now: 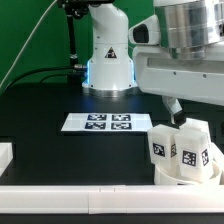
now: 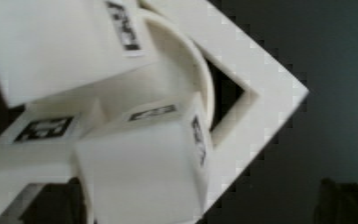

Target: Assemble stool

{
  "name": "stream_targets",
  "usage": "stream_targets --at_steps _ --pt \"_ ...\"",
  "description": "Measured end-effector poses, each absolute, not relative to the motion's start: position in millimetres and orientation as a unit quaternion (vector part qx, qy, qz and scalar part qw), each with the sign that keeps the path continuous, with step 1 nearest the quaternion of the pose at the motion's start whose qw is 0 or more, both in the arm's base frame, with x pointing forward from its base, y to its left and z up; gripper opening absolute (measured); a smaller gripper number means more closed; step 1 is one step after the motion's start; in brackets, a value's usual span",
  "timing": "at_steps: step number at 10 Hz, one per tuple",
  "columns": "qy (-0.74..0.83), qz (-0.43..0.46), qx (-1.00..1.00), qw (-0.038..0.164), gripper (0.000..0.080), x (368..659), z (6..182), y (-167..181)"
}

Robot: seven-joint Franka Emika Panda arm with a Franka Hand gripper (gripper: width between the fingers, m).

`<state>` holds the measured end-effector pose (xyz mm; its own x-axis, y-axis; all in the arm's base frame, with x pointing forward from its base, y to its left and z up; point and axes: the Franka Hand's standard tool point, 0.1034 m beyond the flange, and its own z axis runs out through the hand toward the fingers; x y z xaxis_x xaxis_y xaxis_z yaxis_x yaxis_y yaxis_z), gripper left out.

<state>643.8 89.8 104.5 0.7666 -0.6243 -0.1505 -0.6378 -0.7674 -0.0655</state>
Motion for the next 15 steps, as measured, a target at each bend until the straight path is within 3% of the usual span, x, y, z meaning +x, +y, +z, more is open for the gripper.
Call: stream_targets --at_steps 1,6,7,9,13,15 --pt "0.227 0.052 -0.972 0.044 0.0648 647.6 105.4 91.8" --pt "0.009 0.038 -0.998 0.045 0.0648 647.2 101.8 89.7" --pt "-0.142 0.024 -0.989 0.016 0.0648 650.2 100.4 87.7" --pt "-0.294 0.024 -0.956 0.003 0.0648 648.4 93.3 90.1" --pt "-0.31 0.021 -0.951 0.0 0.0648 648.2 90.8 83.5" --pt "-0.311 0.02 -0.95 0.0 0.0648 647.6 80.8 88.3"
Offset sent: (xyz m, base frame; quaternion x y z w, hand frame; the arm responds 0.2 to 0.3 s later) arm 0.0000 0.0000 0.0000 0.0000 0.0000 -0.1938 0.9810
